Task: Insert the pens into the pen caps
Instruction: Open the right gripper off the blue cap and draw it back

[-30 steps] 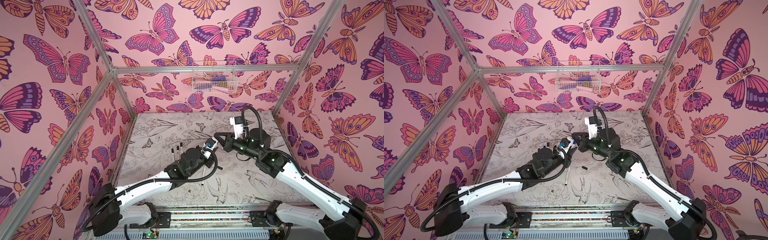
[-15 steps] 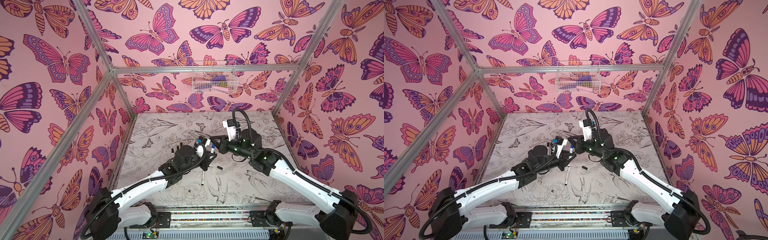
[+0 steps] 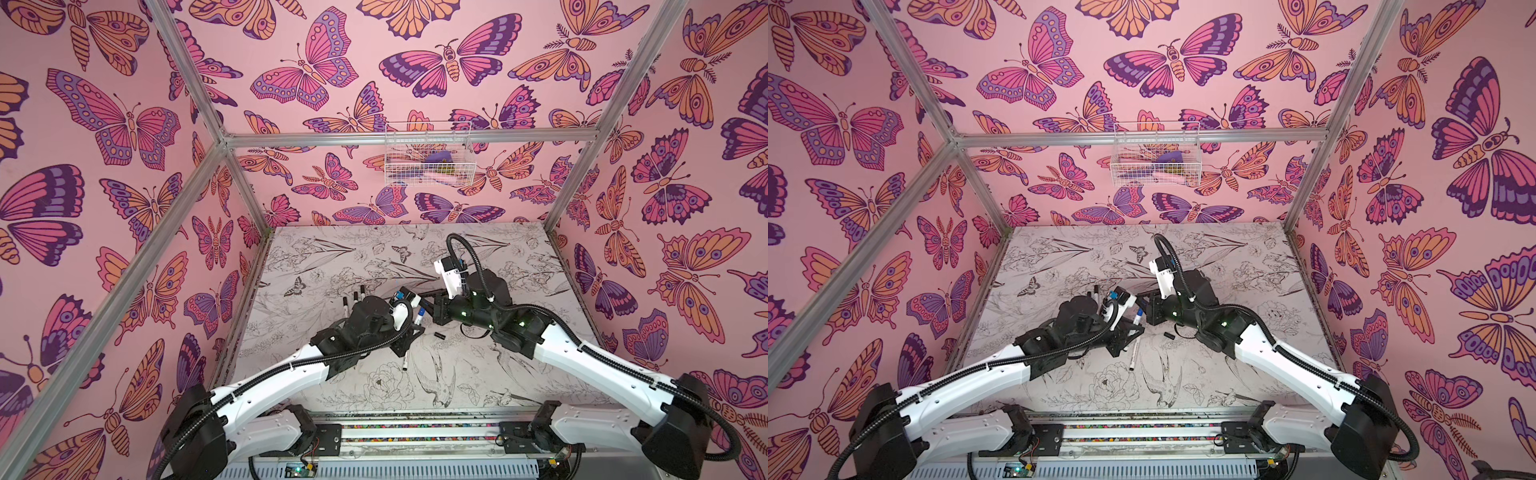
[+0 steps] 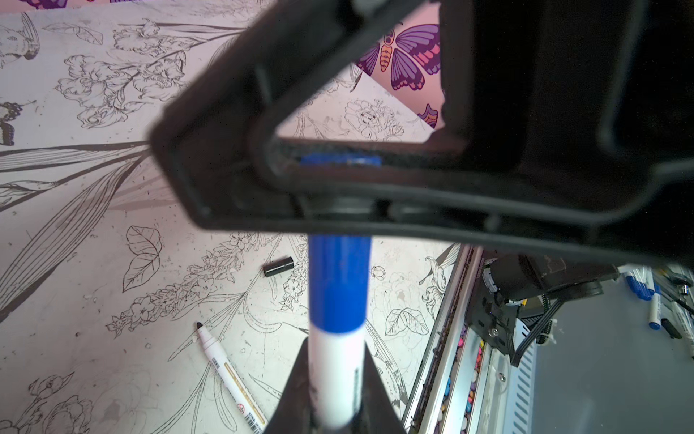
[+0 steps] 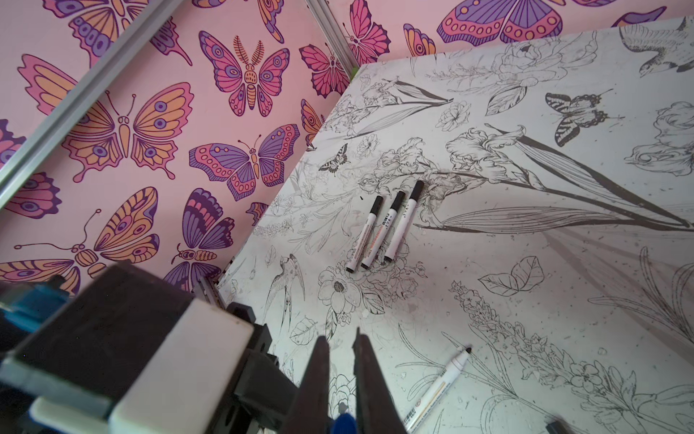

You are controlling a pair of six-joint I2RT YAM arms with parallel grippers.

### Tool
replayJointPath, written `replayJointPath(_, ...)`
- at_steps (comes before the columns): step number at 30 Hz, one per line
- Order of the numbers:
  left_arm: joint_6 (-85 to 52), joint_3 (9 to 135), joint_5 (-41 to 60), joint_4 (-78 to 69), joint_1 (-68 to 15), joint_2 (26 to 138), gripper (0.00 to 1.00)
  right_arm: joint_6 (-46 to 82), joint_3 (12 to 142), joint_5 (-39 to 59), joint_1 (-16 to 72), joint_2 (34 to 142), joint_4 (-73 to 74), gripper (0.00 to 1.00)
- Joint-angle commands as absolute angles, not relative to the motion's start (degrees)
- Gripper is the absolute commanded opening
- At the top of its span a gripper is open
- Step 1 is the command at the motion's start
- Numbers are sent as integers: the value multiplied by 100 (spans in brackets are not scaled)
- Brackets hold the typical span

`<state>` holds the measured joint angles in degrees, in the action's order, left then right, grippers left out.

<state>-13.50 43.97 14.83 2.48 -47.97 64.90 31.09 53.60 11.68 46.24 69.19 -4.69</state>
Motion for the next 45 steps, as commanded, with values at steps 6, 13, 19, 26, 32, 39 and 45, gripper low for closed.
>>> replayJointPath(6,-979,5018,898,-5165,-4653,5985,0,2669,4678,1896,5336,7568,-3449,0)
replayJointPath(13,-884,4983,193,-5207,-4658,6060,0,2812,4478,2295,5432,7368,-2955,0)
replayJointPath(19,-821,5176,212,-5404,-4658,6323,0,2645,4623,2329,5440,7604,-3232,0)
replayJointPath(26,-950,5819,540,-5999,-4659,6988,0,2542,4741,2412,5432,7585,-3156,0)
replayJointPath(32,-1007,5916,702,-6039,-4659,7056,0,2710,4626,2465,5176,7214,-2952,0)
replayJointPath(39,-1446,4765,905,-4845,-4658,6319,0,3136,4204,2752,4283,6267,-2156,0)
replayJointPath(45,-2051,3441,819,-4351,-4777,6047,0,3212,4360,2549,4255,5874,-1698,5)
